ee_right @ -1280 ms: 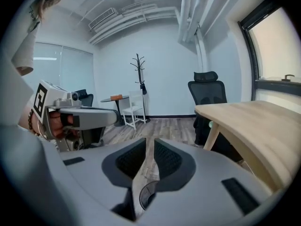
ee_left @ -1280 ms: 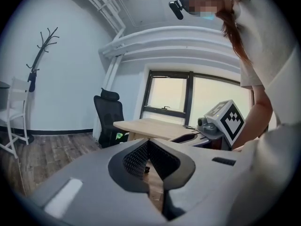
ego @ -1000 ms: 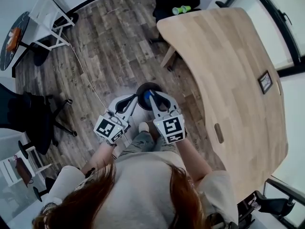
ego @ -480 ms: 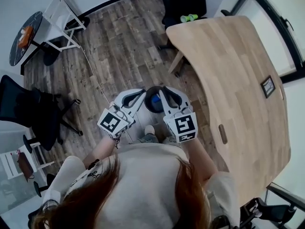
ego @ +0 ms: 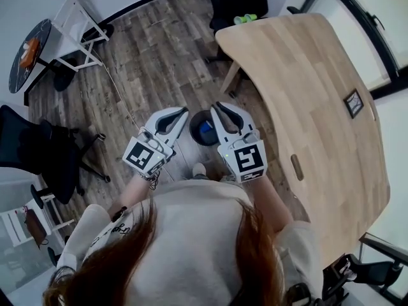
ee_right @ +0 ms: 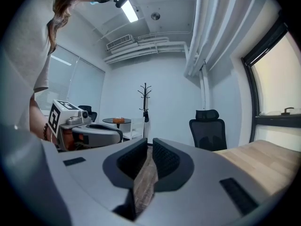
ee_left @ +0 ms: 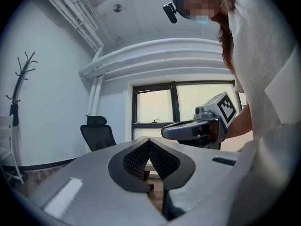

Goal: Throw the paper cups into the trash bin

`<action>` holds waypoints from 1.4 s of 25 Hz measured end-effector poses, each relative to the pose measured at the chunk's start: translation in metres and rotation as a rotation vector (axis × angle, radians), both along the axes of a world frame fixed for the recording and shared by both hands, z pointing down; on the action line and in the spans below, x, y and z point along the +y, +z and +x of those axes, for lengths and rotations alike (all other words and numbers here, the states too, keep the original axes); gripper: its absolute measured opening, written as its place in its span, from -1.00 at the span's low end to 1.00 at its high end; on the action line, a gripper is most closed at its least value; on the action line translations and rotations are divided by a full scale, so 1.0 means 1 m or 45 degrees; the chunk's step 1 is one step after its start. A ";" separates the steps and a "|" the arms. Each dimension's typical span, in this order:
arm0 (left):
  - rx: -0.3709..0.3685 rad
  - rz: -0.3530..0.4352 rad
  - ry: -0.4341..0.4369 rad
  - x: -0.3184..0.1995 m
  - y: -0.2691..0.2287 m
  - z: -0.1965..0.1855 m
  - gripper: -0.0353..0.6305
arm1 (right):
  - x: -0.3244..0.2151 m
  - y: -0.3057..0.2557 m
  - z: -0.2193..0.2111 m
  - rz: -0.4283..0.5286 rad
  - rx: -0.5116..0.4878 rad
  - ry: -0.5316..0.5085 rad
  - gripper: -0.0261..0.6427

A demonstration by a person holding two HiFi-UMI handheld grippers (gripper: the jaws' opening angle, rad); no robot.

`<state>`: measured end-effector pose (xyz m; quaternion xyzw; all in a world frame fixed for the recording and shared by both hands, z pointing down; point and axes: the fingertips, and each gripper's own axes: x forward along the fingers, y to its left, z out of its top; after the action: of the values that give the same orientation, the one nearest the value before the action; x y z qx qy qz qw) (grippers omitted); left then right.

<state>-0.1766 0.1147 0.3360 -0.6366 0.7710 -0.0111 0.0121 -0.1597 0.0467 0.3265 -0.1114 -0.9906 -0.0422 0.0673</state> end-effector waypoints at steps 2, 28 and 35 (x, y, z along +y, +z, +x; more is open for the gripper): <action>-0.011 0.008 0.003 0.001 -0.004 0.001 -0.88 | 0.001 -0.005 0.002 0.002 -0.017 0.008 -0.80; -0.058 0.039 -0.007 0.014 -0.016 -0.005 -0.88 | 0.002 -0.027 0.008 -0.057 -0.085 0.093 -0.89; -0.058 0.044 -0.011 0.015 -0.016 -0.007 -0.88 | 0.004 -0.029 0.009 -0.039 -0.096 0.096 -0.90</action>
<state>-0.1834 0.1294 0.3198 -0.6325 0.7734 -0.0125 0.0407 -0.1504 0.0506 0.2980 -0.0732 -0.9965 -0.0285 0.0296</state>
